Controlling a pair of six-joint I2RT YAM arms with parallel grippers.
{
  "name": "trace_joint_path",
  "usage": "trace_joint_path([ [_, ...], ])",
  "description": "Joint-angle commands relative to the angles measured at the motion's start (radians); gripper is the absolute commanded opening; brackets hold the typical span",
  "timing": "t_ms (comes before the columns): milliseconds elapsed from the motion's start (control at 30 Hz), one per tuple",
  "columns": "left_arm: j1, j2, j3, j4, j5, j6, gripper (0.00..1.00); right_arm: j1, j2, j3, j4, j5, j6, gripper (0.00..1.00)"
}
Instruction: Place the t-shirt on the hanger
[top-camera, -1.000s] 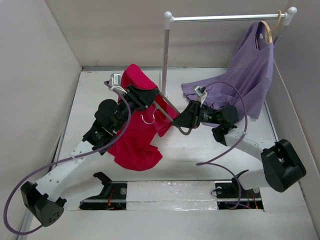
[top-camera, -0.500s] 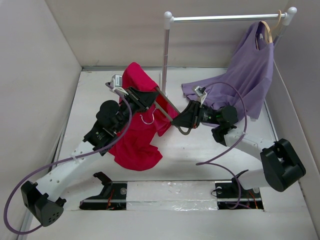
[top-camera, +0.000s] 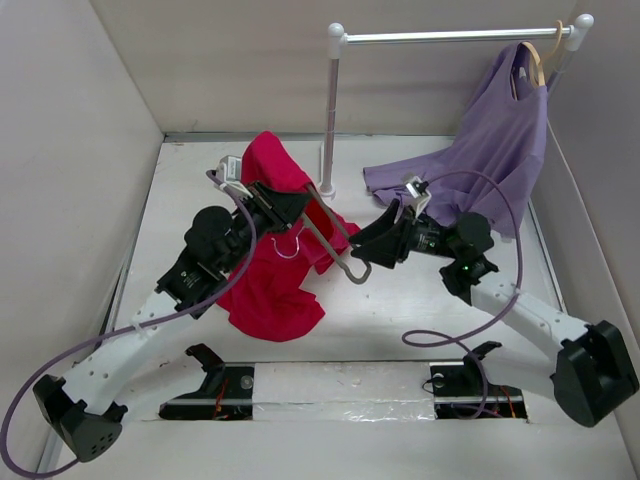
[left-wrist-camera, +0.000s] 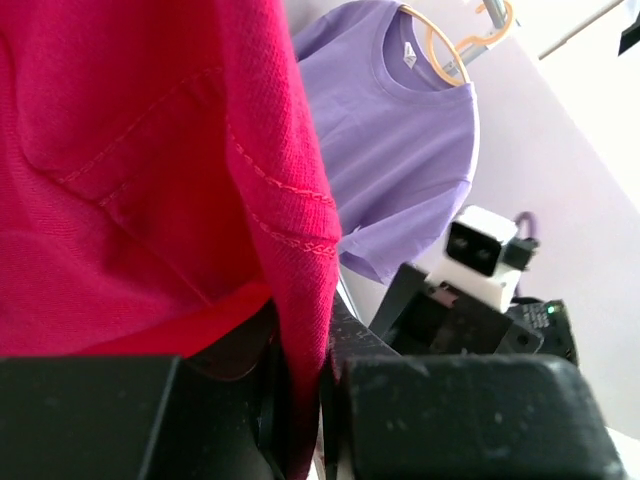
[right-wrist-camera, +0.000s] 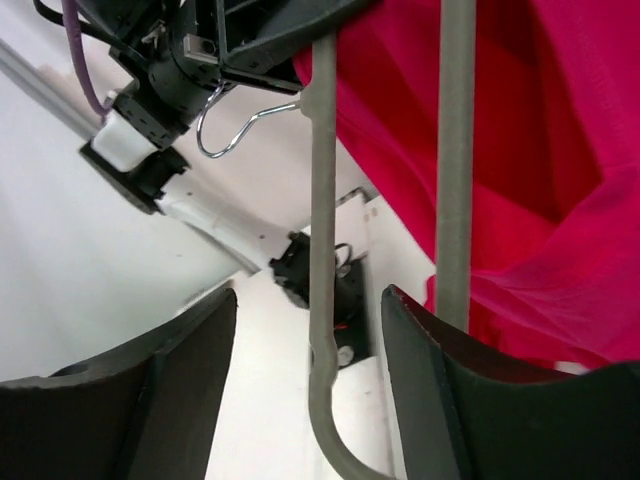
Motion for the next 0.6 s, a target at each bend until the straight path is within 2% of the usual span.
trace_joint_path([
  [0,-0.002,-0.055,0.06,0.031,0.012,0.028,0.0,-0.036,-0.073,0.043,-0.239,0.062,-0.209,0.66],
  [33,-0.002,-0.06,0.063,0.019,0.014,0.029,0.0,-0.049,-0.084,0.049,-0.272,0.062,-0.233,0.63],
  [67,-0.002,-0.072,0.066,0.01,0.02,0.029,0.0,-0.072,-0.1,0.053,-0.304,0.071,-0.279,0.56],
  [100,-0.002,-0.079,0.068,-0.006,0.021,0.029,0.0,-0.085,-0.105,0.06,-0.368,0.094,-0.299,0.31],
  [133,-0.002,-0.084,0.072,-0.018,0.024,0.029,0.0,-0.102,-0.107,0.058,-0.382,0.131,-0.321,0.11],
  [167,-0.002,-0.099,0.079,-0.027,0.032,0.029,0.0,-0.131,-0.089,0.055,-0.376,0.143,-0.347,0.0],
  [267,-0.002,-0.124,0.085,-0.047,0.035,0.023,0.0,-0.157,-0.004,0.05,-0.294,0.13,-0.375,0.0],
  [300,-0.002,-0.127,0.091,-0.061,0.066,0.023,0.0,-0.168,0.075,0.055,-0.228,0.111,-0.376,0.0],
  [333,-0.002,-0.129,0.098,-0.075,0.07,0.025,0.0,-0.168,0.112,0.07,-0.205,0.079,-0.384,0.06],
  [367,-0.002,-0.13,0.106,-0.082,0.077,0.028,0.0,-0.168,0.149,0.073,-0.161,0.064,-0.384,0.16],
  [400,-0.002,-0.132,0.115,-0.09,0.081,0.028,0.0,-0.168,0.212,0.07,-0.058,0.055,-0.376,0.41],
  [433,-0.002,-0.133,0.117,-0.093,0.086,0.028,0.0,-0.168,0.235,0.07,-0.03,0.056,-0.378,0.52],
  [500,-0.002,-0.132,0.126,-0.109,0.095,0.029,0.0,-0.178,0.275,0.098,-0.001,0.045,-0.398,0.69],
  [567,-0.002,-0.126,0.138,-0.127,0.101,0.04,0.0,-0.188,0.352,0.147,0.001,-0.031,-0.408,0.71],
])
